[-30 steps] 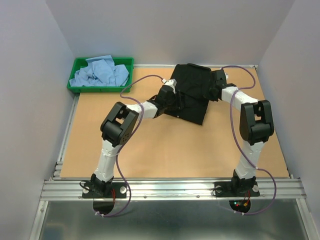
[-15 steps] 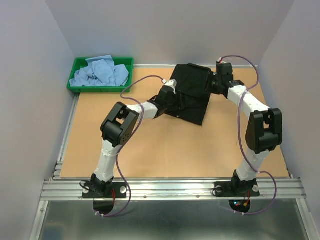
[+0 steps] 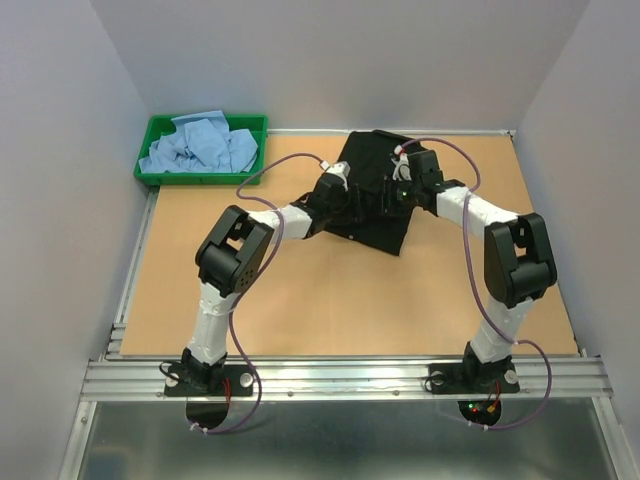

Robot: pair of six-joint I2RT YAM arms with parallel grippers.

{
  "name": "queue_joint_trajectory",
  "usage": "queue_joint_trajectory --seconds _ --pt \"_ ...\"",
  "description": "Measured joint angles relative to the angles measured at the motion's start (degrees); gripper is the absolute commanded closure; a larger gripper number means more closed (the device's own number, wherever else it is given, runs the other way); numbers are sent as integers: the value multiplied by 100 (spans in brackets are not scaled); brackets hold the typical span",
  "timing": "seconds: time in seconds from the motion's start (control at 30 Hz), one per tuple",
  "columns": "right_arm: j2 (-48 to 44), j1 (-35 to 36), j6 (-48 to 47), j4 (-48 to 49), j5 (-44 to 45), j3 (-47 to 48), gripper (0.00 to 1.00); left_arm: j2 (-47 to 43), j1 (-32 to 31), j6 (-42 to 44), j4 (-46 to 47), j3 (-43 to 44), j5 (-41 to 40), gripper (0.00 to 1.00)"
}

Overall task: Fold and stack the long sleeve shirts
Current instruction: Fold the shirt

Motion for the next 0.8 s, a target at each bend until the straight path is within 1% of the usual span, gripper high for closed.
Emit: queue_joint_trajectory --seconds 0.17,0.37,0.47,0.57,0.8 --pt "164 24 57 15 -157 -155 64 -140 0 0 -44 -166 -2 32" --pt "546 -57 55 92 146 -94 66 -177 0 2 -83 -201 2 32" --pt "883 -278 81 122 249 149 66 -232 0 7 -72 -297 20 32" --pt "1113 -599 166 175 317 474 62 -275 0 11 -55 -369 26 32" --pt "1392 -1314 363 544 1008 1220 57 -337 0 39 -42 -463 76 31"
